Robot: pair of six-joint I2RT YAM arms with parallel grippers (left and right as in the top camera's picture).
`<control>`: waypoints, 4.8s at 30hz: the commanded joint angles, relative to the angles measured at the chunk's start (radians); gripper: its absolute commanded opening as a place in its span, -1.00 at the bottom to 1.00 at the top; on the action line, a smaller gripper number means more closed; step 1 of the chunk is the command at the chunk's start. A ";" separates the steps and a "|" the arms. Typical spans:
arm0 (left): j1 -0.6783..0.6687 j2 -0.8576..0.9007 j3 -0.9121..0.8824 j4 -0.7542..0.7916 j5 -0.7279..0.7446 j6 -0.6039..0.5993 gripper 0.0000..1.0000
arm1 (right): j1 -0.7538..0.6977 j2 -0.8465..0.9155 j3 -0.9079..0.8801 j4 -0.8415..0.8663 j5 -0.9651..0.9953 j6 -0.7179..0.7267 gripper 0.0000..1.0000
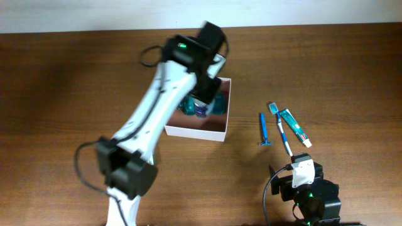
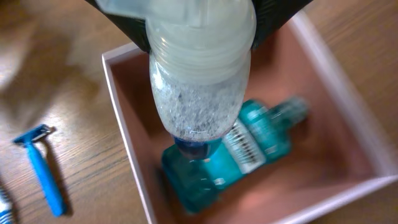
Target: Pack container
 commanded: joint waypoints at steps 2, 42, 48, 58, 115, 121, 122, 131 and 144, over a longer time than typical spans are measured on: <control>-0.057 0.076 -0.003 0.032 0.001 -0.010 -0.91 | -0.008 -0.008 -0.005 0.002 -0.016 0.012 0.98; 0.378 -0.344 -0.377 -0.136 -0.026 -0.100 0.55 | -0.008 -0.008 -0.005 0.002 -0.016 0.012 0.97; 0.380 -0.344 -0.655 -0.026 -0.026 -0.196 0.55 | -0.008 -0.008 -0.005 0.002 -0.016 0.012 0.98; 0.410 -0.344 -1.006 0.277 0.032 -0.306 0.67 | -0.008 -0.008 -0.005 0.002 -0.016 0.012 0.97; 0.197 -0.132 -0.505 0.505 0.056 0.007 0.43 | -0.008 -0.008 -0.005 0.002 -0.016 0.012 0.98; 0.197 -0.128 -0.468 0.527 0.056 0.006 0.98 | -0.008 -0.008 -0.005 0.002 -0.016 0.012 0.97; 0.198 -0.129 -0.443 0.501 0.056 0.006 0.99 | -0.008 -0.008 -0.005 0.002 -0.016 0.012 0.98; 0.348 -0.185 -0.030 0.032 0.052 -0.040 0.99 | -0.008 -0.008 -0.005 0.002 -0.016 0.012 0.98; 0.753 -0.394 0.140 -0.215 0.052 -0.043 0.99 | -0.008 -0.008 -0.005 0.002 -0.016 0.012 0.97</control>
